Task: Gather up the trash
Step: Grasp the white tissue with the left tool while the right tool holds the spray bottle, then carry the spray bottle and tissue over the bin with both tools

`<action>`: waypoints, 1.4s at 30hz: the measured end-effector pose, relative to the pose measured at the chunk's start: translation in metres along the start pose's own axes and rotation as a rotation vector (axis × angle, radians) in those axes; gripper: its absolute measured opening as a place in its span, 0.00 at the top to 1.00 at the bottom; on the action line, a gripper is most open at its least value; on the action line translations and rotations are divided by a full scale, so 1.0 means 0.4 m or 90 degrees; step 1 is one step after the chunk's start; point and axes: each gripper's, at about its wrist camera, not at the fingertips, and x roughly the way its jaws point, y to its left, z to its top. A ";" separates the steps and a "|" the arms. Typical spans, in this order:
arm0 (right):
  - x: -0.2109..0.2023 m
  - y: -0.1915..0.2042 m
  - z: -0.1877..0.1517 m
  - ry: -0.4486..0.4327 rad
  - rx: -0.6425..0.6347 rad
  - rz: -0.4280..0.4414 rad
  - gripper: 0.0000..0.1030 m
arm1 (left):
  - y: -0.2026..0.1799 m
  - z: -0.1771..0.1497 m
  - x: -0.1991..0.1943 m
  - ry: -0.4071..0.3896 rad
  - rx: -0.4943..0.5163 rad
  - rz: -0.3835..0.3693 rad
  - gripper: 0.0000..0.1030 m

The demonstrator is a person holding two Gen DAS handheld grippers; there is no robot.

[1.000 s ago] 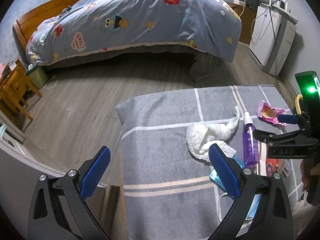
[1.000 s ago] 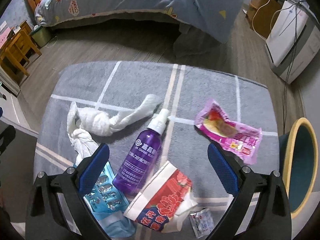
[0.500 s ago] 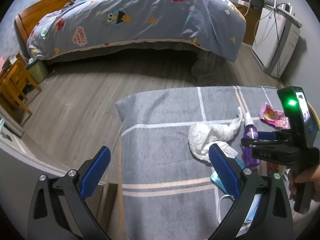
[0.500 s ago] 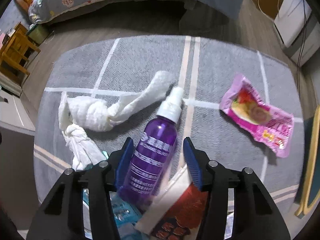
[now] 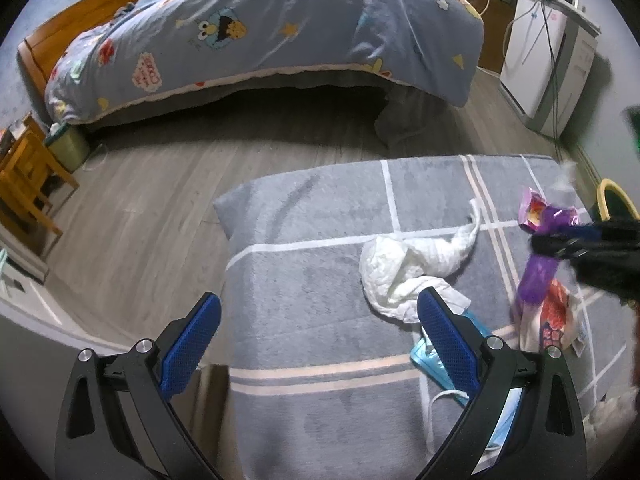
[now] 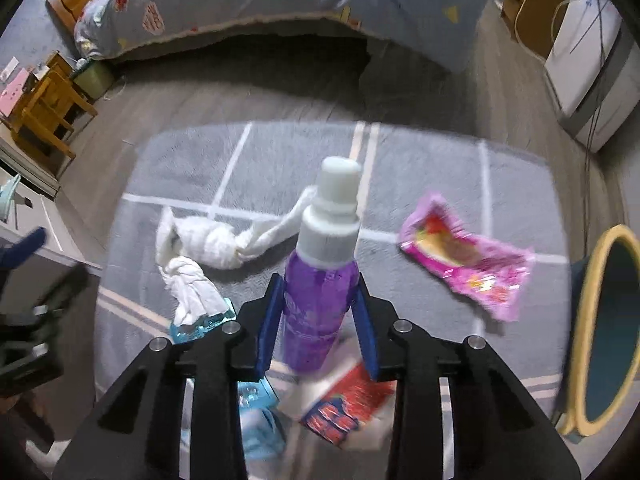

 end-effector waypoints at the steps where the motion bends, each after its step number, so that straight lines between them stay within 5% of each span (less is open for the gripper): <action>1: -0.021 -0.008 0.004 -0.011 -0.005 0.000 0.68 | -0.004 -0.001 0.004 0.003 -0.001 -0.002 0.06; 13: -0.258 -0.073 0.033 -0.139 -0.062 0.001 0.68 | -0.068 0.009 0.108 0.050 0.015 -0.021 0.06; 20: -0.252 -0.144 0.035 -0.128 0.003 0.053 0.68 | -0.092 0.040 0.127 0.018 0.005 -0.050 0.07; 25: -0.240 -0.175 0.039 -0.120 0.017 0.057 0.68 | -0.186 0.065 0.130 -0.007 0.073 -0.082 0.09; 29: -0.240 -0.191 0.029 -0.119 0.015 0.050 0.68 | -0.268 0.069 0.174 0.028 0.142 -0.085 0.29; 32: -0.236 -0.217 0.018 -0.115 0.017 0.041 0.68 | -0.306 0.064 0.214 0.054 0.184 -0.054 0.33; 34: -0.229 -0.238 0.013 -0.108 0.024 0.039 0.68 | -0.317 0.064 0.228 0.053 0.201 -0.032 0.44; 38: -0.223 -0.268 0.011 -0.105 0.032 0.038 0.68 | -0.302 0.097 0.221 0.045 0.175 -0.054 0.91; 42: -0.226 -0.288 0.014 -0.109 0.047 0.049 0.68 | -0.278 0.125 0.167 0.015 0.148 -0.078 0.96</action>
